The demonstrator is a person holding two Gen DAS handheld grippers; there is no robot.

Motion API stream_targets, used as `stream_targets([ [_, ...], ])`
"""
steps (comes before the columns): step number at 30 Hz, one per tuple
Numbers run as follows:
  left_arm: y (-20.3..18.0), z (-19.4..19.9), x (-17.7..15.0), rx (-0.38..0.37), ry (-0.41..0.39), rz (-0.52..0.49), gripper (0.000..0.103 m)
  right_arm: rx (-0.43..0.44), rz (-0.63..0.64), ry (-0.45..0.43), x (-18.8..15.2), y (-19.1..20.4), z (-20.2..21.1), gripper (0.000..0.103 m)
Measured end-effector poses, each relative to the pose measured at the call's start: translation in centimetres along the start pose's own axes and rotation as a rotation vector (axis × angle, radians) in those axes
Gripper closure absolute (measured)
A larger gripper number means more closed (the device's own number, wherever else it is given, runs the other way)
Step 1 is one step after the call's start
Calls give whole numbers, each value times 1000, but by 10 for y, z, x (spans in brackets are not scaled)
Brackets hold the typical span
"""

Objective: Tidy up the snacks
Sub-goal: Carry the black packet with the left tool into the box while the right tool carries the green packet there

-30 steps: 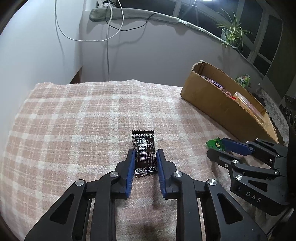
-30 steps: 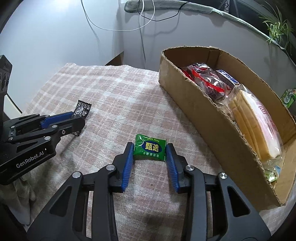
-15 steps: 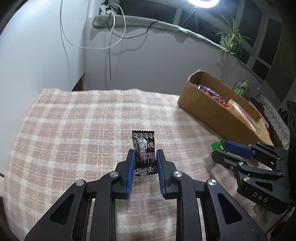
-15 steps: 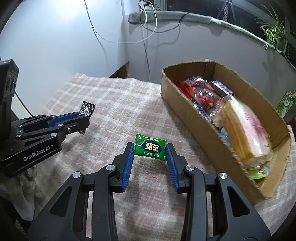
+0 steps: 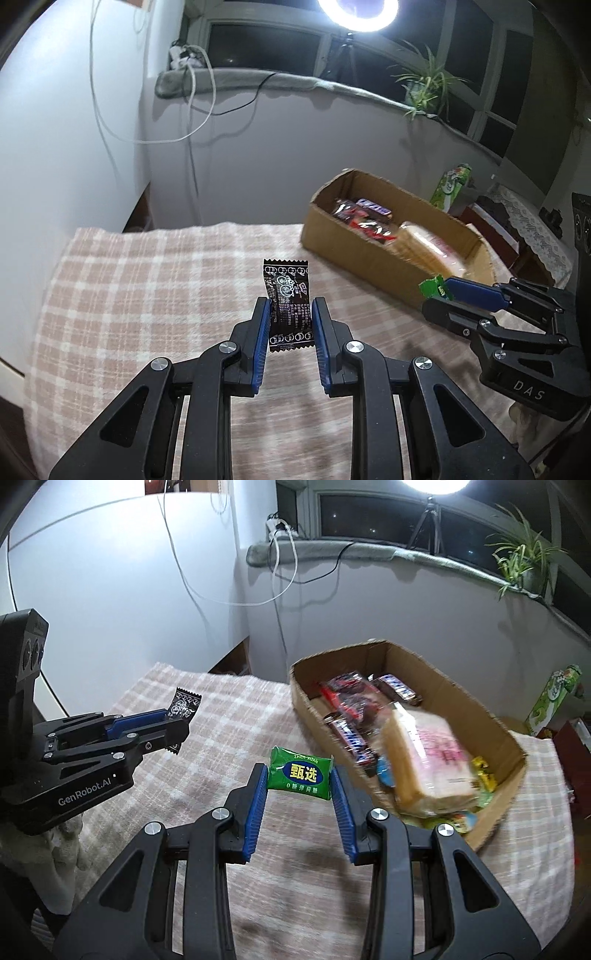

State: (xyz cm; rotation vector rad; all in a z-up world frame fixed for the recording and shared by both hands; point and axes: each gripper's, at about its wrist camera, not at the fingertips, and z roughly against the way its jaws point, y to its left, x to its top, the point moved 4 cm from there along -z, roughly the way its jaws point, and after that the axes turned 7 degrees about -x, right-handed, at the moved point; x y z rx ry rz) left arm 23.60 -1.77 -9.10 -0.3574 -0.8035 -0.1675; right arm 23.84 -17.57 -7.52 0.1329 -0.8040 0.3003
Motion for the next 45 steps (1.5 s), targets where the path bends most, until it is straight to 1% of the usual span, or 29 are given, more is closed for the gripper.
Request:
stream_targets([
  [9, -37, 0, 17, -32, -20, -53, 82, -33, -29, -38, 5, -39, 24, 66],
  [23, -87, -18, 34, -82, -23, -114, 82, -94, -60, -61, 7, -97, 37, 66],
  [33, -118, -47, 51, -116, -15, -132, 82, -126, -102, -45, 11, -141, 22, 66],
  [39, -127, -66, 57, -132, -1, -130, 82, -132, -118, -26, 12, -157, 7, 66],
  [45, -130, -80, 64, -132, 8, -128, 82, -131, -132, -8, 13, -167, -8, 66],
])
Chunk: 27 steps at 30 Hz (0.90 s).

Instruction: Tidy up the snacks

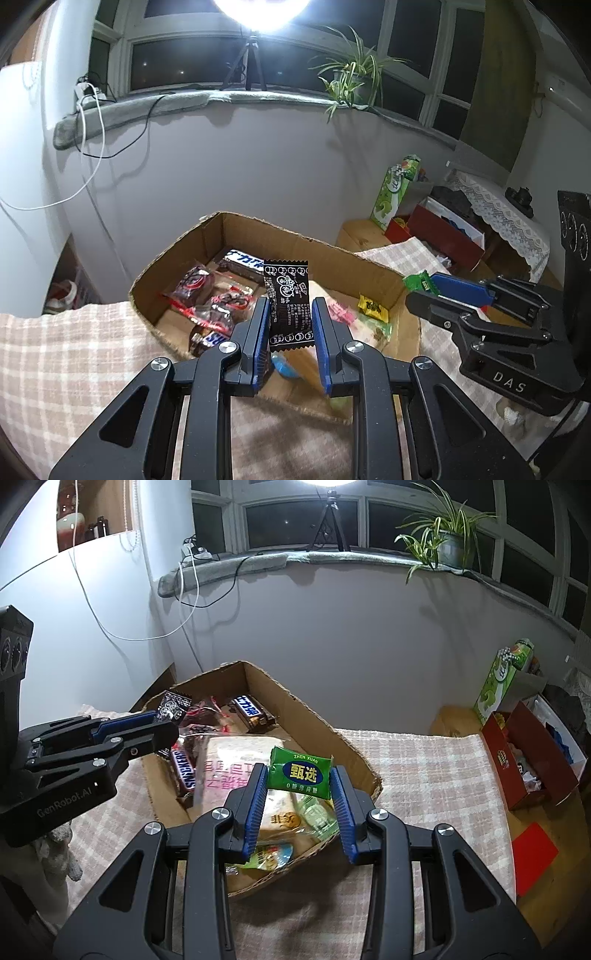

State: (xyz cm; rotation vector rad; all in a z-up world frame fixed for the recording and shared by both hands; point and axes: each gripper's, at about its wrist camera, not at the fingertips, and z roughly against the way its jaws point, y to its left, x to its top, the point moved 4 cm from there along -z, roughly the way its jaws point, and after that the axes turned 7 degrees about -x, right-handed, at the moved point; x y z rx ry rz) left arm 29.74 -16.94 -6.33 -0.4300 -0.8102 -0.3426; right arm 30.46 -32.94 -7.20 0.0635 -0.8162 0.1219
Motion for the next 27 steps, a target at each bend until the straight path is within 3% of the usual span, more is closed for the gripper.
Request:
stream_targets([
  [10, 0, -17, 6, 7, 15, -1, 82, 6, -10, 18, -2, -5, -15, 66],
  [15, -4, -18, 7, 15, 16, -14, 81, -6, -2, 14, -2, -3, -14, 46],
  [27, -1, -7, 10, 31, -1, -4, 74, -17, 5, 1, -1, 0, -4, 45],
])
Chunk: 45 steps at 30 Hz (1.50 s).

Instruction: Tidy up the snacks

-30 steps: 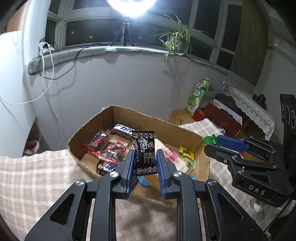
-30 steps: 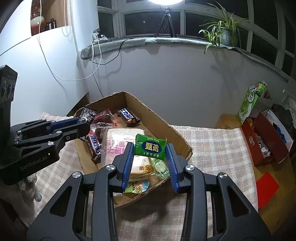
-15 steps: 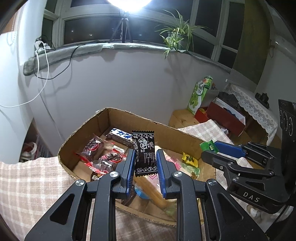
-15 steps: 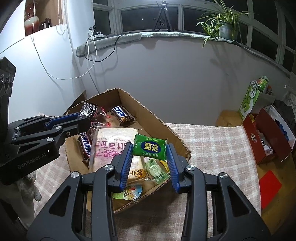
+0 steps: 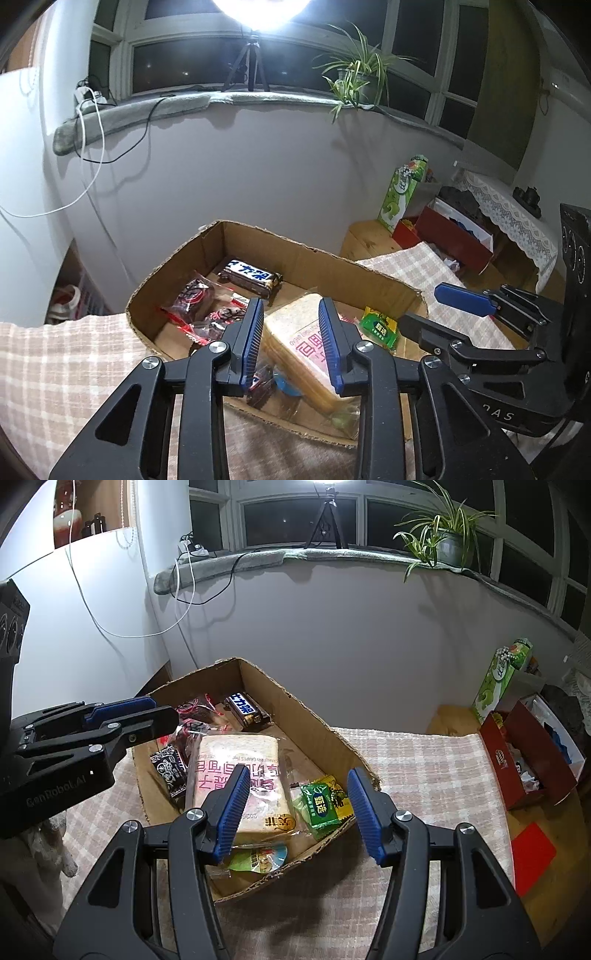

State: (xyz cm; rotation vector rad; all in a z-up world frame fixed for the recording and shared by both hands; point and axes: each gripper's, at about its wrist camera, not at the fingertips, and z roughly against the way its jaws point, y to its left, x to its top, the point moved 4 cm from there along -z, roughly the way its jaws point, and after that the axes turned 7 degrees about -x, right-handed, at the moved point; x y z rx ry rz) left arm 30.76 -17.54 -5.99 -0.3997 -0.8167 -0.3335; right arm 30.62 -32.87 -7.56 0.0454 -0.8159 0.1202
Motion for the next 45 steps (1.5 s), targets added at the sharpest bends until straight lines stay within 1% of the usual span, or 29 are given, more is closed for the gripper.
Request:
stream_targets([
  [5, -1, 3, 1, 1, -5, -1, 74, -2, -9, -7, -1, -2, 6, 45],
  [6, -1, 4, 1, 1, -6, 0, 74, -3, -10, -8, -1, -2, 8, 43],
  [7, -1, 5, 1, 1, -8, -1, 72, -3, -12, -11, -1, -2, 9, 40],
  [8, -2, 6, 0, 1, -10, -3, 71, -6, -14, -16, -2, -3, 11, 36],
  [9, -3, 7, 0, 3, -12, -4, 64, -8, -15, -20, -2, -3, 13, 35],
  [10, -3, 9, 0, 3, -17, -5, 59, -9, -15, -23, -3, -3, 15, 35],
  [17, -5, 20, -3, 2, -31, -3, 59, -14, -30, -44, -6, -5, 32, 34],
  [19, -5, 24, -5, 3, -37, -1, 59, -16, -36, -52, -9, -5, 39, 32],
  [20, -5, 26, -5, 5, -41, 0, 58, -18, -37, -57, -10, -5, 42, 28],
  [22, -6, 33, -8, 3, -52, 2, 53, -25, -40, -72, -12, -5, 49, 26],
  [25, -8, 43, -12, 4, -68, 4, 50, -31, -51, -84, -16, -6, 58, 23],
  [26, -9, 46, -14, 2, -70, 8, 48, -31, -55, -85, -18, -7, 61, 20],
  [28, -9, 51, -17, 2, -74, 15, 42, -37, -60, -90, -22, -8, 66, 16],
  [29, -9, 53, -19, 4, -76, 17, 41, -40, -61, -92, -23, -8, 67, 15],
  [32, -10, 60, -25, 15, -79, 16, 38, -48, -64, -95, -27, -9, 72, 15],
  [33, -11, 62, -27, 18, -80, 15, 34, -49, -65, -94, -28, -9, 74, 15],
  [34, -12, 64, -29, 24, -82, 14, 33, -49, -65, -93, -30, -9, 75, 15],
  [45, -12, 82, -42, 80, -91, 26, 32, -61, -67, -98, -36, -9, 88, 14],
])
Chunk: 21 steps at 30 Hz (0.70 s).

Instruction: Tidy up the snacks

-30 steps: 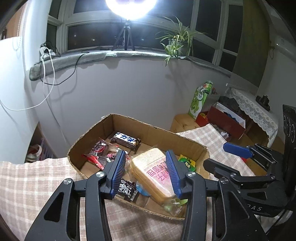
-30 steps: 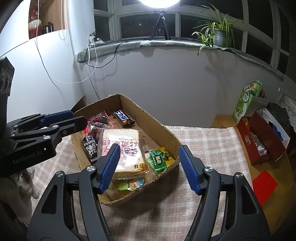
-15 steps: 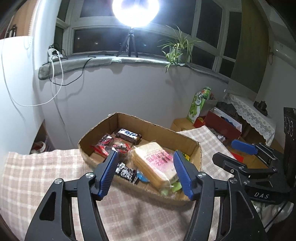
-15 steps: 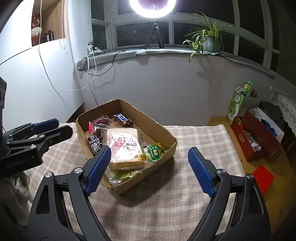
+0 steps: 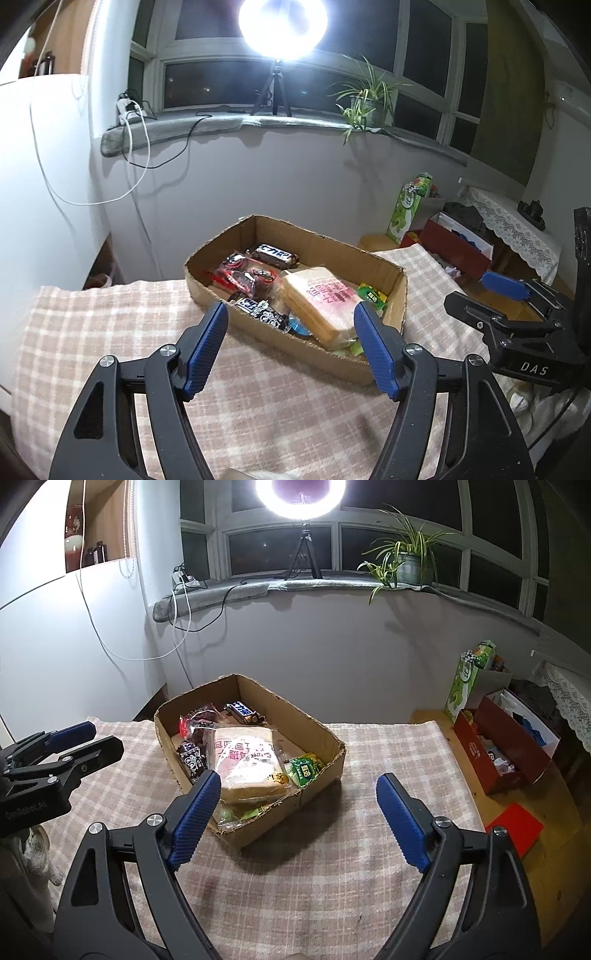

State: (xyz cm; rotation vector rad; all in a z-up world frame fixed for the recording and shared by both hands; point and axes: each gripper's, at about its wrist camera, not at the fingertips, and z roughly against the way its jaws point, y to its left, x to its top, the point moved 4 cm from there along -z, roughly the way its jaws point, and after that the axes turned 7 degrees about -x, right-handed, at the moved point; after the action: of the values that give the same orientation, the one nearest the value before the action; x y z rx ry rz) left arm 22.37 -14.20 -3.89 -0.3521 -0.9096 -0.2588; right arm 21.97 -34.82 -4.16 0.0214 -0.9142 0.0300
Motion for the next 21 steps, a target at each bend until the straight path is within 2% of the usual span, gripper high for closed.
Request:
stream_targets([
  [21, -5, 12, -1, 9, -20, -6, 32, -2, 5, -6, -1, 3, 7, 14],
])
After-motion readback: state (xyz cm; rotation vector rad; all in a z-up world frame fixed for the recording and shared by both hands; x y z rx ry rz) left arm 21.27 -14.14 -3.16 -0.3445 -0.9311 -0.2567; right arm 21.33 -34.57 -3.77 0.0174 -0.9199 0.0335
